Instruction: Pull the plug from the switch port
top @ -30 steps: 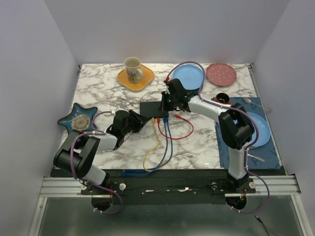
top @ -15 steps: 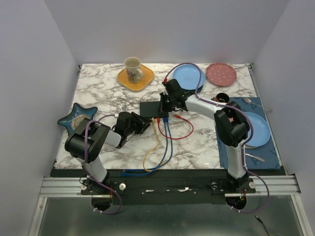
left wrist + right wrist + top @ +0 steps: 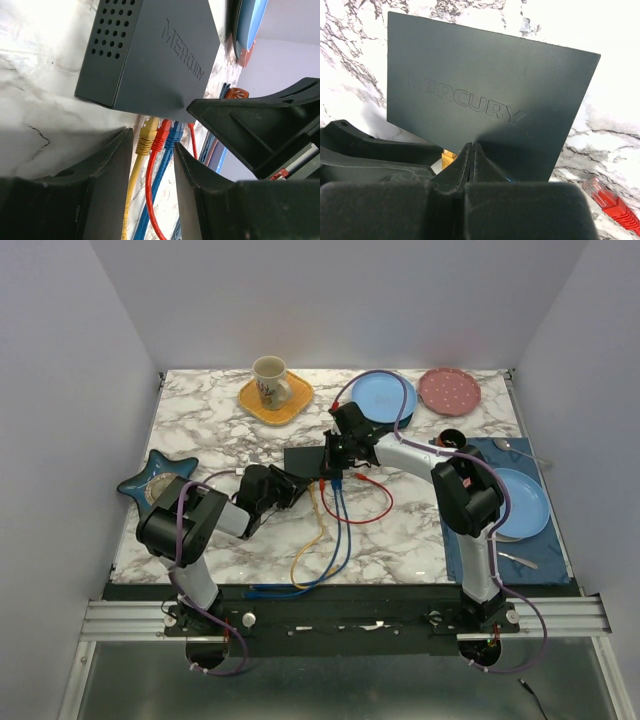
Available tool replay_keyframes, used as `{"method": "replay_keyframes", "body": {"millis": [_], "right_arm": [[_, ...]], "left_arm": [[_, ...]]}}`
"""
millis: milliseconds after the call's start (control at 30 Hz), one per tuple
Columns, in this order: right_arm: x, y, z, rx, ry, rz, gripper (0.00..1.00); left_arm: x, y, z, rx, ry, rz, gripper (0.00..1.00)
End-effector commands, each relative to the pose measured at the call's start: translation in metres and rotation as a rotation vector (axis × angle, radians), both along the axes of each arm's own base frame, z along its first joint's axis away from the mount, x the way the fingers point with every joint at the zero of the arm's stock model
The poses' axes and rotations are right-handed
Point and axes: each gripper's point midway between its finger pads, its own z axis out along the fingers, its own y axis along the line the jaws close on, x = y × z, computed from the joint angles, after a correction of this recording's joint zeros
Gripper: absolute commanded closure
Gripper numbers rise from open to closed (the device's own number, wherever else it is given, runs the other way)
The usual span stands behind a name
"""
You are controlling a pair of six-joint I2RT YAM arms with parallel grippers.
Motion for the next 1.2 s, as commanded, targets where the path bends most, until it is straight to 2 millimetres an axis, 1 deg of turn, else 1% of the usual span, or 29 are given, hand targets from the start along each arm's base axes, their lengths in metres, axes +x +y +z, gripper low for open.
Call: {"method": "replay_keyframes", "body": {"millis": [0, 267, 433, 700, 1033, 1167], "right_arm": [[0.001, 0.004, -0.006, 0.002, 0.027, 0.002, 0.99], [0.0, 0.003, -0.011, -0.005, 0.037, -0.001, 0.99], [-0.001, 0.002, -0.014, -0.012, 0.043, -0.007, 0.99], [-0.002, 0.002, -0.015, -0.011, 0.05, -0.008, 0.99], [-0.005, 0.001, -0.02, -0.015, 0.061, -0.008, 0.99], [-0.005, 0.0, -0.02, -0.014, 0.064, -0.008, 0.99]], "left_arm": [[0.009, 0.001, -0.004, 0.039, -0.02, 0.056, 0.54], [0.007, 0.003, -0.013, 0.057, -0.009, 0.092, 0.57], [0.007, 0.004, -0.017, 0.031, 0.004, 0.114, 0.58], [0.014, -0.001, -0.01, -0.074, -0.031, 0.144, 0.59], [0.011, -0.002, -0.017, -0.086, -0.011, 0.14, 0.62], [0.012, -0.003, -0.019, -0.082, -0.001, 0.136, 0.67]]}}
